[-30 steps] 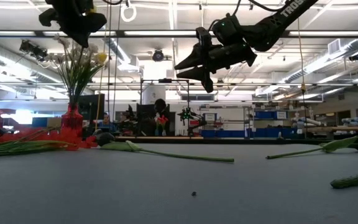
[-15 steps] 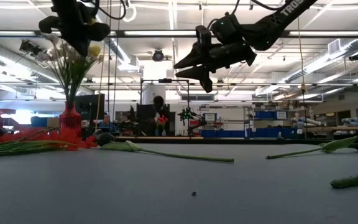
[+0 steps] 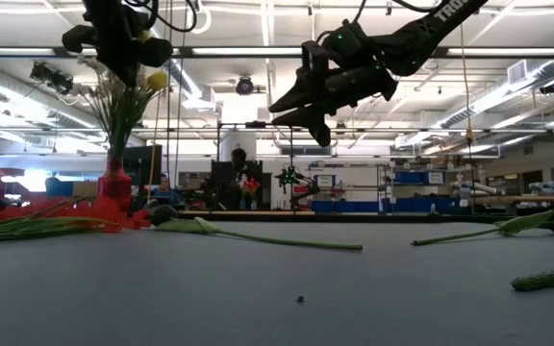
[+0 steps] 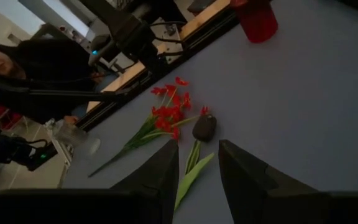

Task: Sort flowers into vase by color
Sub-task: Put the yellow tulip into the red vase

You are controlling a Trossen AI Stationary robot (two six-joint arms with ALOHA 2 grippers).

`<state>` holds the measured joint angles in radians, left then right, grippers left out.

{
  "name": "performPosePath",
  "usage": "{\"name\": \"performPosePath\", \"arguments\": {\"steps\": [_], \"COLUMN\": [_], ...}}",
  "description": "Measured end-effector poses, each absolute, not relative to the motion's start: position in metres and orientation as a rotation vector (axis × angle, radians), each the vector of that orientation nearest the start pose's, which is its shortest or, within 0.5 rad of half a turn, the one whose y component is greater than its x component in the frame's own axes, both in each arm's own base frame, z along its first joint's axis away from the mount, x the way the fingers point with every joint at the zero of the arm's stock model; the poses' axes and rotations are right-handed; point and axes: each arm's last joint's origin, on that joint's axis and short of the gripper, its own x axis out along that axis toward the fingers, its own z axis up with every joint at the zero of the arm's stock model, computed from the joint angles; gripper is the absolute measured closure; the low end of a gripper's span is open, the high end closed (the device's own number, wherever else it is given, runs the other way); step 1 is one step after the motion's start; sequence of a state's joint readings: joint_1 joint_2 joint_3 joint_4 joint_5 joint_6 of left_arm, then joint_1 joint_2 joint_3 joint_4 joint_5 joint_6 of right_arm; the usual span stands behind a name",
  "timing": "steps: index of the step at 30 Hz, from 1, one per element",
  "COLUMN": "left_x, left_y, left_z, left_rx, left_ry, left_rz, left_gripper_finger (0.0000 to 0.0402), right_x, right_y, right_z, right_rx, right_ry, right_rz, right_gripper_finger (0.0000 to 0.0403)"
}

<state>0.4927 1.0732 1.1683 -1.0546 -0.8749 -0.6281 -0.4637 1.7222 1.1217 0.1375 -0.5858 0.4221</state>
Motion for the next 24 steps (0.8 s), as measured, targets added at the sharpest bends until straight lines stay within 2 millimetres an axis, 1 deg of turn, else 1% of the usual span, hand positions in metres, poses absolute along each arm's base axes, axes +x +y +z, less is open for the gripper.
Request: {"name": "performPosePath", "arguments": {"steps": [4,9,12,24], "left_x": [0.147,0.147,0.151,0.156], "left_y": [0.110,0.110,0.107,0.106], "left_z": [0.347,0.325,0.318,0.318], "left_rx": [-0.297,-0.358,-0.373,-0.402], "left_ry": [0.568,0.564,0.546,0.517], "left_rz": [1.545,1.563,1.547,1.502], "left_gripper_finger": [0.0390,0.0390,0.0390,0.0390], "right_x": [0.345,0.345,0.344,0.343], "right_y": [-0.155,-0.155,-0.155,-0.154], "right_z": [0.234,0.234,0.233,0.231], "right_rx": [0.650,0.651,0.656,0.657], "right_ry": [0.426,0.432,0.442,0.462], "right_rz": [0.033,0.032,0.030,0.037], "right_gripper_finger": [0.0280,0.0280,0.0280,0.0280]}}
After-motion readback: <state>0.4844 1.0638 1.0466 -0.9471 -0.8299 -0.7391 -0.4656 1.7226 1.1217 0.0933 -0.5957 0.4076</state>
